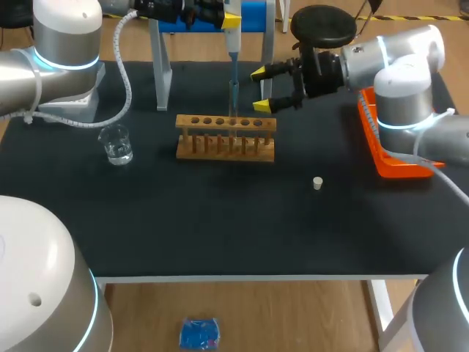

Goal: Invert the test tube, pick up the pipette, mount the tip to pipette, aspirate from beaker and dispense into the tube, eject the tip, return the pipette, and cap with the stopper.

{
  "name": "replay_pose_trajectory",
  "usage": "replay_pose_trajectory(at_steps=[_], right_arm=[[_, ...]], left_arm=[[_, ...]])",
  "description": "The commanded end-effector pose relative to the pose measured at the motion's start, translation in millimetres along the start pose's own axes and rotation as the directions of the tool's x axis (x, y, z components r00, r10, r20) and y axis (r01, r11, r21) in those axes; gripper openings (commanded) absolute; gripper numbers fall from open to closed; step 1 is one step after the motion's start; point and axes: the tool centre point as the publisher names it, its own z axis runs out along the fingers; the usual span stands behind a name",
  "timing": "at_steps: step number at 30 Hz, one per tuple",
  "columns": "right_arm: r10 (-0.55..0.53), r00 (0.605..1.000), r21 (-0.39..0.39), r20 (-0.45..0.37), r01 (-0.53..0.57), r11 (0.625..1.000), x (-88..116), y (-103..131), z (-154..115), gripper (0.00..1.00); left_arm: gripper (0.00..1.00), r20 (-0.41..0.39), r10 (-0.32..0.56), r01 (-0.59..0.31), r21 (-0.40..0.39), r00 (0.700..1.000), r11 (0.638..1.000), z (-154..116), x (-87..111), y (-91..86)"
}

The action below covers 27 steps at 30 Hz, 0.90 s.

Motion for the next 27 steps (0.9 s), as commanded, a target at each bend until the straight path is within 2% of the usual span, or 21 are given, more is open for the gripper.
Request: replay_pose_trajectory(at_steps=[1,27], right_arm=[[0.0,1.0,0.002,0.002,0.0,1.0,2.4,1.4,-2.5,1.0],[0.001,1.0,0.015,-0.01,-0.001,1.0,6.3,1.1,-3.2,1.0]], left_arm=[[0.0,0.002,0.0,0.0,0.0,1.0,1.0,0.0,0.9,-0.7],[0.0,0.002,0.0,0.0,0.0,1.0,1.0,0.0,0.9,-0.7]])
